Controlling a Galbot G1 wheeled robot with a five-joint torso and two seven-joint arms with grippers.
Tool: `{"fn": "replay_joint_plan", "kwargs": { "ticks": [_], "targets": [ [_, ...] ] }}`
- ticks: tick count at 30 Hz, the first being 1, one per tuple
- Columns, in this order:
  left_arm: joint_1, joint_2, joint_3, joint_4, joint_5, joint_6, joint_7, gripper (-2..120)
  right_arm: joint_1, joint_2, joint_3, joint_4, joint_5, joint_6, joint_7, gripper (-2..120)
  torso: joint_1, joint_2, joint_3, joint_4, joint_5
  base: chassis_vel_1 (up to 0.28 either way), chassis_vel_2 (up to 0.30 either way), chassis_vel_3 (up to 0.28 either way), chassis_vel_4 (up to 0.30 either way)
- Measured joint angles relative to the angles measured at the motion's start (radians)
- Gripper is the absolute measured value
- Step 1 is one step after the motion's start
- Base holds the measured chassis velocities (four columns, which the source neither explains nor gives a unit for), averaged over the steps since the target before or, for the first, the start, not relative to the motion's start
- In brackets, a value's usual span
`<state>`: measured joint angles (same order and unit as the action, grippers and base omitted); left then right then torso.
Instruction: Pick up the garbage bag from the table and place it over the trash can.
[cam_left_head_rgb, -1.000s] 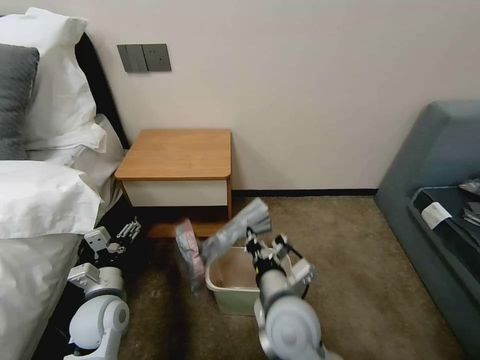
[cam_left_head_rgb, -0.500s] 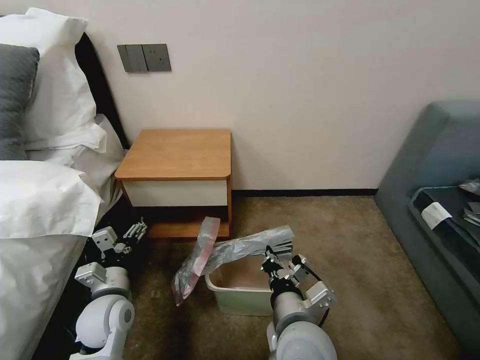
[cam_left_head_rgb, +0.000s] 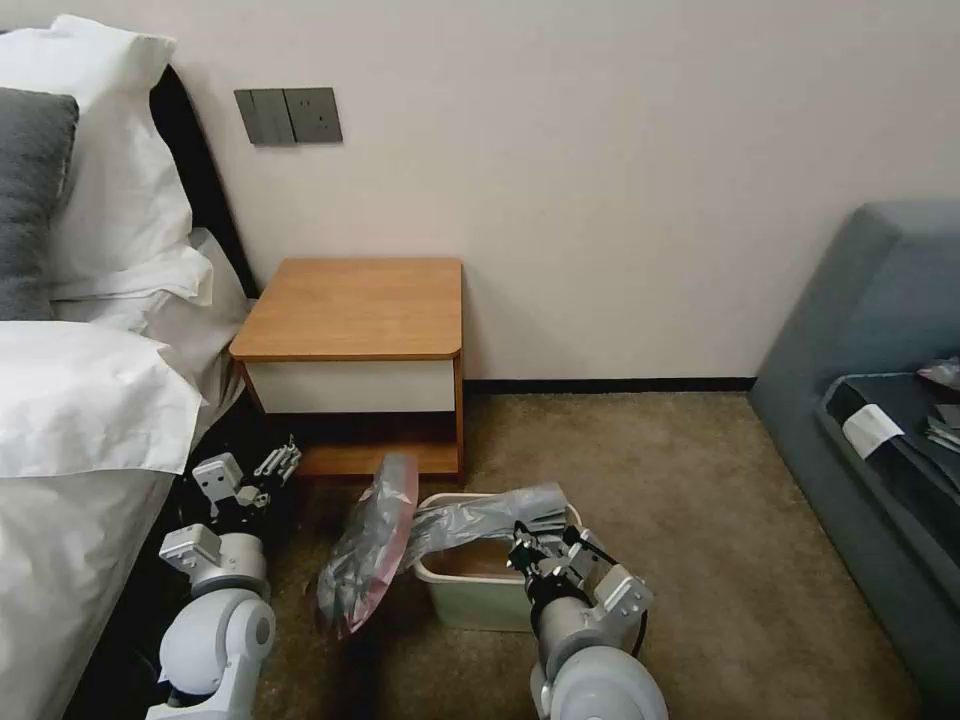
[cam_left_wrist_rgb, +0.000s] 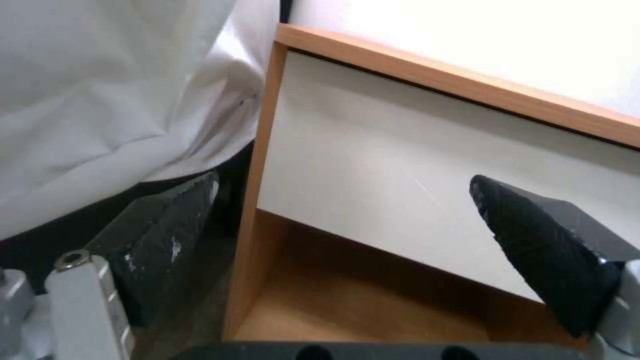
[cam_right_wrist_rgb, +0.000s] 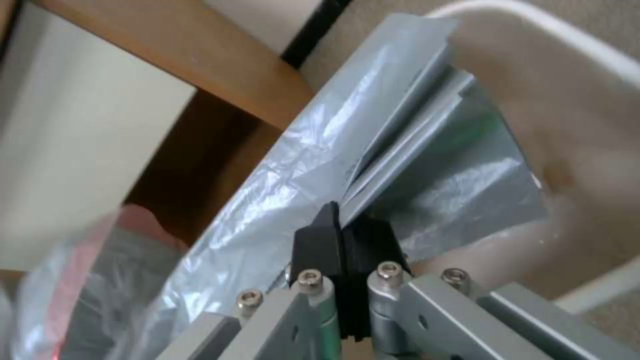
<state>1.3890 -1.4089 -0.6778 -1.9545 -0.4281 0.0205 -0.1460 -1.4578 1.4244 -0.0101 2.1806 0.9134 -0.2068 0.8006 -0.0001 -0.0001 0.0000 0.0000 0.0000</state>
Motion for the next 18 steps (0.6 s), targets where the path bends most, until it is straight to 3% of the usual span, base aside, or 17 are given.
{"fn": "replay_joint_plan", "kwargs": {
  "ticks": [2,4,13,16,18],
  "targets": [
    [-0.001,0.0,0.002,0.002,0.001,0.0,0.0,99,-0.002,0.0,0.001,-0.002,0.003,-0.006,0.001,2,0.0,0.0,0.0,0.0,0.0,0.0,0.0,0.0,0.0],
    [-0.005,0.0,0.007,0.005,0.003,0.0,0.001,99,-0.005,-0.001,0.005,0.001,0.014,-0.027,0.012,14,0.0,0.0,0.0,0.0,0.0,0.0,0.0,0.0,0.0],
    [-0.013,0.014,0.021,0.012,0.001,0.006,0.002,99,-0.025,-0.034,0.045,0.061,0.036,-0.09,0.061,41,0.0,0.0,0.0,0.0,0.0001,0.0,0.0,0.0,0.0],
    [-0.012,0.027,0.03,0.013,-0.019,0.024,0.0,99,-0.041,-0.052,0.064,0.085,0.036,-0.103,0.067,52,0.0,0.0,0.0,-0.0001,0.0,0.0,0.0,0.0,0.0],
    [0.001,0.054,0.048,-0.001,-0.052,0.076,-0.017,99,-0.063,-0.079,0.093,0.114,0.038,-0.121,0.073,62,0.0,0.0,0.0,0.0,-0.0001,0.0,0.0,0.0,0.0]
  ]
}}
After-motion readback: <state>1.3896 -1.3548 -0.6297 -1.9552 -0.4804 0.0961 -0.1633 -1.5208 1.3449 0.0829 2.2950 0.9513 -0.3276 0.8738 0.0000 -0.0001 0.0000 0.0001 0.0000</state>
